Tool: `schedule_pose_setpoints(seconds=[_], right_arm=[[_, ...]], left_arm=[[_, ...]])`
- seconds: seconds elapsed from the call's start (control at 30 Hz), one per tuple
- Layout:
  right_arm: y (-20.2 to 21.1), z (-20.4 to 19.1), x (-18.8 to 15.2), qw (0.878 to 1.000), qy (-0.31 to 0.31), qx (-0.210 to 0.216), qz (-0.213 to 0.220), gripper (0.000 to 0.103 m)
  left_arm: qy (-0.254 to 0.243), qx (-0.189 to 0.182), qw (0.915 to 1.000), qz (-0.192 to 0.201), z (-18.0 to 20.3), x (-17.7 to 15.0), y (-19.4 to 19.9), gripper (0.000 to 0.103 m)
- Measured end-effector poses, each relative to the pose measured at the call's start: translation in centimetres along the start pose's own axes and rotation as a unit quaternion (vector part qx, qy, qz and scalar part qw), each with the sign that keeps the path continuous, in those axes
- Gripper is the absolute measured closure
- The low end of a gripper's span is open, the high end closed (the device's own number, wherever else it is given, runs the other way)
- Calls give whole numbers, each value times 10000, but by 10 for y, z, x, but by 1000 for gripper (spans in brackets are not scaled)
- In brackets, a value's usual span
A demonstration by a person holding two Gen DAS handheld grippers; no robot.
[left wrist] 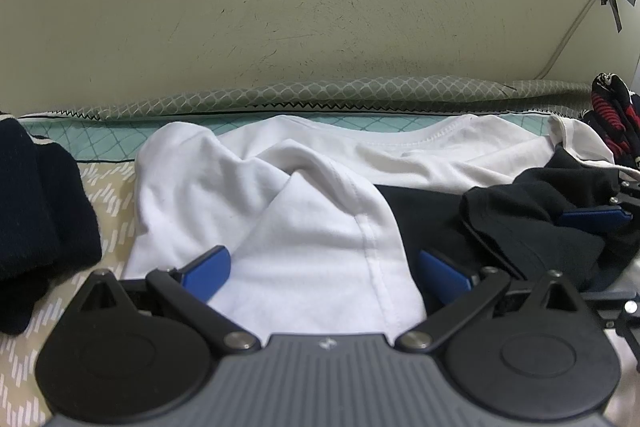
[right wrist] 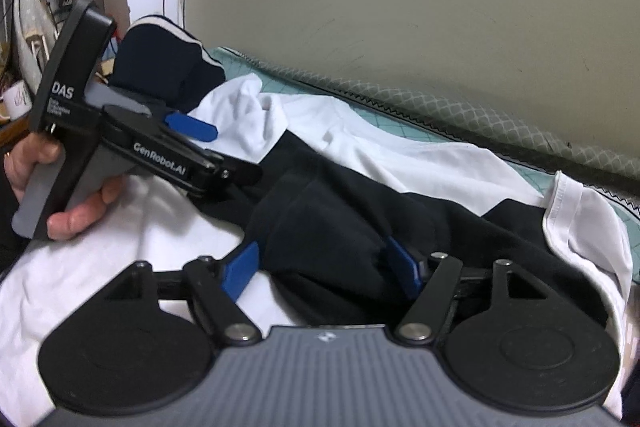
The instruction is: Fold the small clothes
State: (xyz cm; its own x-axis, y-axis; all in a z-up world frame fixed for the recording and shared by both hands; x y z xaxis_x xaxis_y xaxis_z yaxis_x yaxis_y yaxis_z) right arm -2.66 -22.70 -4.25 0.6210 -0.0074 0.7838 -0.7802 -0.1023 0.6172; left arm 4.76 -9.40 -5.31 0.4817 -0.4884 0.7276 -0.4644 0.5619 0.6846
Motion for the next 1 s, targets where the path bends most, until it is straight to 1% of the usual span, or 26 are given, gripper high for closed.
schedule_pose_setpoints(seconds=[0.17, 0.27, 0.3, 0.37, 0.43, 0.47, 0.67, 1.0], right_arm=[[6, 4, 2, 9997, -171, 53, 137, 41], [16, 14, 6, 9979, -462, -53, 446, 46], [17, 16, 7, 9976, -494, -98, 471, 47], [14, 12, 4, 9987, -287, -234, 338, 47], [6, 5, 0, 9991, 70, -423, 68, 47], [5, 3, 0, 9986, 178, -496, 42, 47], [5, 11, -2, 9992, -62, -403, 47, 44], [5, 9, -2, 9993, -25, -378, 40, 38]], left_arm=[[16, -21, 10000, 16, -1, 0, 1, 0], [15, -19, 10000, 19, -1, 0, 1, 0], [13, -16, 10000, 18, 0, 0, 1, 0], [11, -14, 10000, 18, 0, 0, 1, 0], [4, -7, 10000, 15, 0, 0, 1, 0], [1, -5, 10000, 14, 0, 0, 1, 0], [-2, 0, 10000, 16, 0, 0, 1, 0], [-4, 6, 10000, 20, 0, 0, 1, 0]])
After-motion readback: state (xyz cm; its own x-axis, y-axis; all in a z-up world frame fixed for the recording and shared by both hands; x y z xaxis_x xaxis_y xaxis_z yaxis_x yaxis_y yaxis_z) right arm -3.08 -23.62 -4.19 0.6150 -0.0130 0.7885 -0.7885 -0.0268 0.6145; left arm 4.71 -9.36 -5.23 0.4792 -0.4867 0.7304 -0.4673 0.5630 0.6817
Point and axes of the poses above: each gripper's, at about its wrist camera, not at the fingertips, and y roughly against the way its jaws point, z to its right, x to its top, the point moved 7 cm from there along -y, roughly the way its jaws point, and after that the axes turned 2 degrees about -x, right-handed, at the moved point
